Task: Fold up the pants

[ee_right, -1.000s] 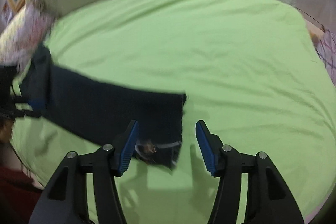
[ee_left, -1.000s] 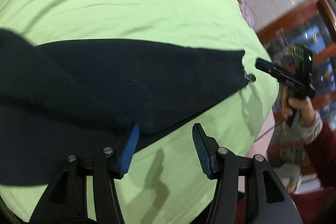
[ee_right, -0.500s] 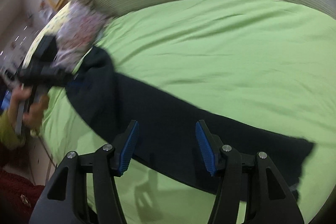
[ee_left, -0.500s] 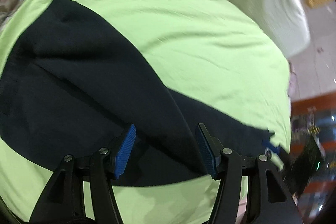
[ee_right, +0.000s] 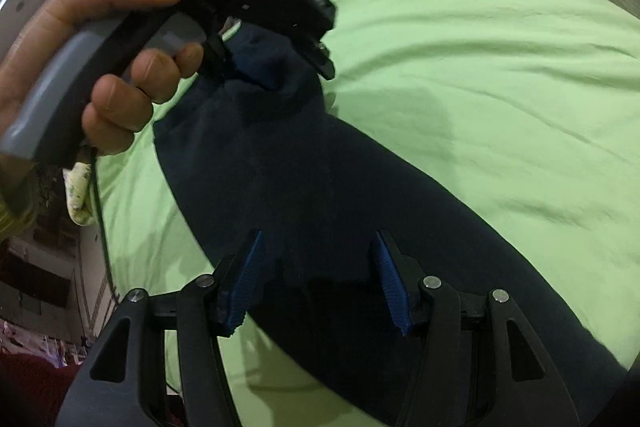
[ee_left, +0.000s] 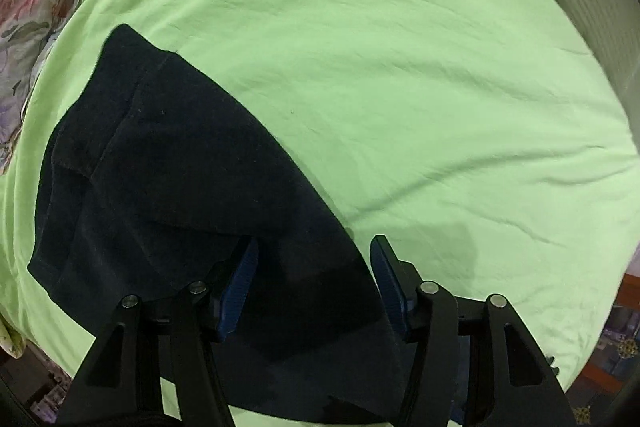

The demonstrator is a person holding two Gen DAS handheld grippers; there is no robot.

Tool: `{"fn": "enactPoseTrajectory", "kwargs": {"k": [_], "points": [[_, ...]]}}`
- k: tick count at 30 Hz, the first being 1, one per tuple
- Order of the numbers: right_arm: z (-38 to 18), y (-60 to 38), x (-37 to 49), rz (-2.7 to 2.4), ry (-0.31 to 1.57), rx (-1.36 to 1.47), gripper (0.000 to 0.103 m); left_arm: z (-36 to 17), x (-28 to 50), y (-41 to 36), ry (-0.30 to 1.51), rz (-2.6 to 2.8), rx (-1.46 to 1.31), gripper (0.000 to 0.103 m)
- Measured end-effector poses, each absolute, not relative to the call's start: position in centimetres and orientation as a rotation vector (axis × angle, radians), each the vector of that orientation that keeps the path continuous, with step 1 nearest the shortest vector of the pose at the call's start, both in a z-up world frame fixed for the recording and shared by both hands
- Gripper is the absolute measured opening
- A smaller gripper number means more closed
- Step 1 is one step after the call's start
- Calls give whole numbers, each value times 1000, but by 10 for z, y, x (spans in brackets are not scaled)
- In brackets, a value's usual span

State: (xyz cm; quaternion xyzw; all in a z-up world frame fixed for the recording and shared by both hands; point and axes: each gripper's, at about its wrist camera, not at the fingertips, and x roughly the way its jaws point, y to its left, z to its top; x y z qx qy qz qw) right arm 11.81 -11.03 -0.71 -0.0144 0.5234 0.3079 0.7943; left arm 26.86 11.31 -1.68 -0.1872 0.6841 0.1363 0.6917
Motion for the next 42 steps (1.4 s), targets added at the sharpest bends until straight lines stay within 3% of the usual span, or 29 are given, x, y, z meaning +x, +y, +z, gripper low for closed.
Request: {"fn": "enactPoseTrajectory", "kwargs": {"k": [1,2,3,4,7,17,24,42], "points": [[-9,-110,118,672,1129,-40,56,-16,269,113,1518,303,-412,45],[-10,-107,118,679,1130,-51,51,-14,269,112,1498,284,-412,25],[-12,-104,118,688,1133,-64,32,-12,269,112,1478,243,-418,14],[-13,-102,118,685,1137,-83,16,-11,267,113,1468,214,-428,12],[-7,-104,115,685,1114,-99,7,-3,253,125,1406,176,-491,5],[35,-105,78,781,999,-162,6,37,165,178,1167,84,-724,4],[18,-71,48,809,1013,-347,6,27,78,206,1063,63,-873,4],[-11,-48,44,770,1089,-482,6,-38,52,213,1099,93,-950,4]]}}
